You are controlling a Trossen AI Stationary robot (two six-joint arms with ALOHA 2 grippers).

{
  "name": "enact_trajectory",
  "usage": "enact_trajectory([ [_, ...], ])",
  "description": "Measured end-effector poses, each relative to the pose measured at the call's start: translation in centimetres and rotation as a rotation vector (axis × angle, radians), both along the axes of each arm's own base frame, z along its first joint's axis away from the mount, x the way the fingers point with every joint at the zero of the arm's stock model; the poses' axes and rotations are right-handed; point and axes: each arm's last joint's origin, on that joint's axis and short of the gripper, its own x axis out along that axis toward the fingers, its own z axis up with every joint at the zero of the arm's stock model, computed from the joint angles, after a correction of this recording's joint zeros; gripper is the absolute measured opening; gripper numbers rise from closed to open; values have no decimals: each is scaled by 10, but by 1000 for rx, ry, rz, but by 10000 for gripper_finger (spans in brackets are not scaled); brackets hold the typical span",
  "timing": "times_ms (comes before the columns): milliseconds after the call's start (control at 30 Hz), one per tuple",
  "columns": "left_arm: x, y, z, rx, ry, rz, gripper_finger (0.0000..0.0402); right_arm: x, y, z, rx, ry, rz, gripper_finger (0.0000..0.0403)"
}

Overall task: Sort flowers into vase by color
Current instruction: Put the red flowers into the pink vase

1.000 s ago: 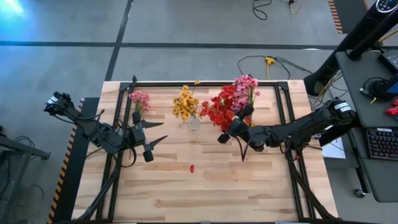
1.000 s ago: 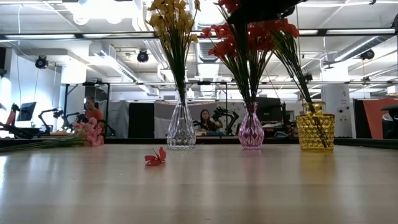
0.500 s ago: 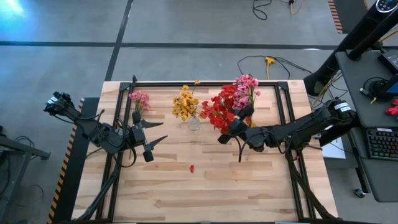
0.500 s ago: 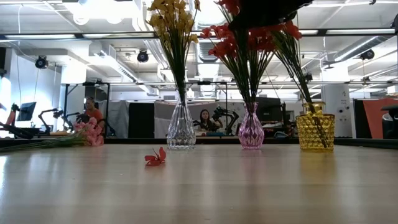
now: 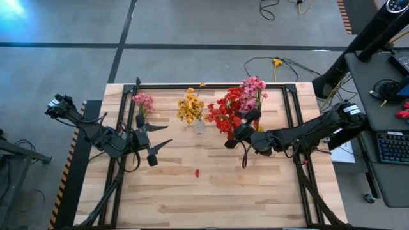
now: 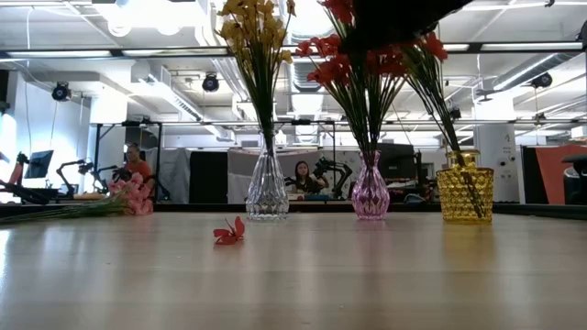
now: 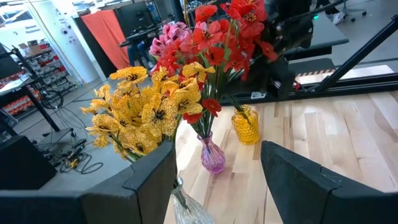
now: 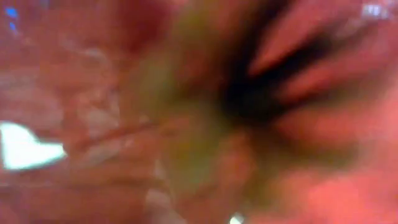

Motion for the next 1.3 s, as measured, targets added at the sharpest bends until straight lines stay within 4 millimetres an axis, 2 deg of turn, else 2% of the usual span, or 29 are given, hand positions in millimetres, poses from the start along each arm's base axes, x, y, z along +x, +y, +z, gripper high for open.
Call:
enact_trajectory([
  [433, 0, 0, 0, 0, 1, 0, 220, -1, 2, -3, 1, 23, 8, 302],
  [800, 0, 0, 0, 1, 1, 0, 220, 0, 12, 7, 0, 1, 19, 304],
  [1300, 0, 0, 0, 2, 3, 0, 220, -3, 19, 5, -5, 27, 36, 304],
])
